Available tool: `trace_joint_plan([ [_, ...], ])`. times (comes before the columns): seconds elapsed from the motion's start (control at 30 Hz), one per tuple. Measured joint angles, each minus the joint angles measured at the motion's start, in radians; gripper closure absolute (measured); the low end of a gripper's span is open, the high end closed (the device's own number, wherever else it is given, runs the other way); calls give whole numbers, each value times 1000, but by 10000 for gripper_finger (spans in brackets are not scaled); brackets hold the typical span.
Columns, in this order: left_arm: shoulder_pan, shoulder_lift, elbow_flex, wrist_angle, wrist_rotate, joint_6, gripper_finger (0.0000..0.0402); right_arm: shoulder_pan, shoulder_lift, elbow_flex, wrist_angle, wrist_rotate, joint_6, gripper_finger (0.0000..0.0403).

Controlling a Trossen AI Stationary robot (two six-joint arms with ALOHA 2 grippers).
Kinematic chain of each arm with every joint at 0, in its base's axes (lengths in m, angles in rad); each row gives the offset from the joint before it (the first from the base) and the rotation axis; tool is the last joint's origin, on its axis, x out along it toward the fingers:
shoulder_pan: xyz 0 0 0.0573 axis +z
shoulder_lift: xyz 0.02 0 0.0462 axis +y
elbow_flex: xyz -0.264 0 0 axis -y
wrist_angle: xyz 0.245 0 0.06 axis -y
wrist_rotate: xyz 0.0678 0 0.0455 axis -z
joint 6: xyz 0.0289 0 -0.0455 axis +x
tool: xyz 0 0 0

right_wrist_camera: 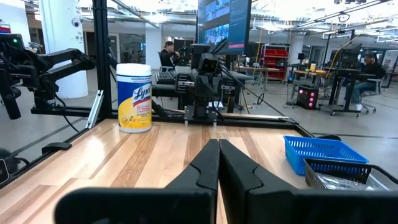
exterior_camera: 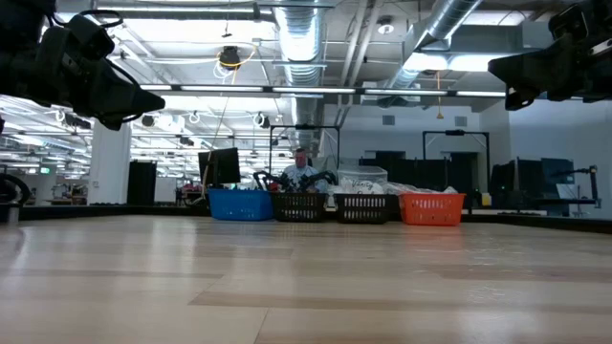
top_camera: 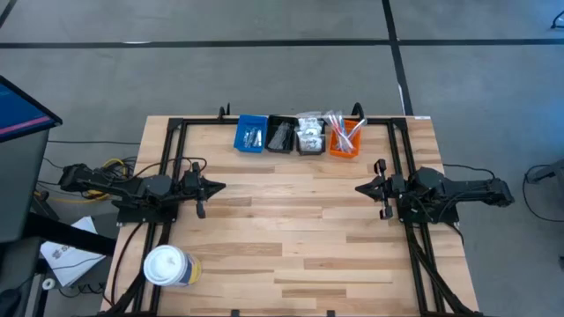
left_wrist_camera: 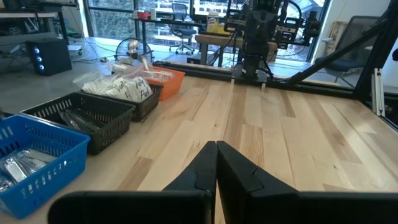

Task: Pick & Place Travel size toiletries
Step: Return to Home Position

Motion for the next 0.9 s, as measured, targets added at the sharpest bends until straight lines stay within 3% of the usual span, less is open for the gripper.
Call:
trace_joint_plan([
  [0.9,0,0,0,15,0,0,400,0,0,0,0,0,0,403],
])
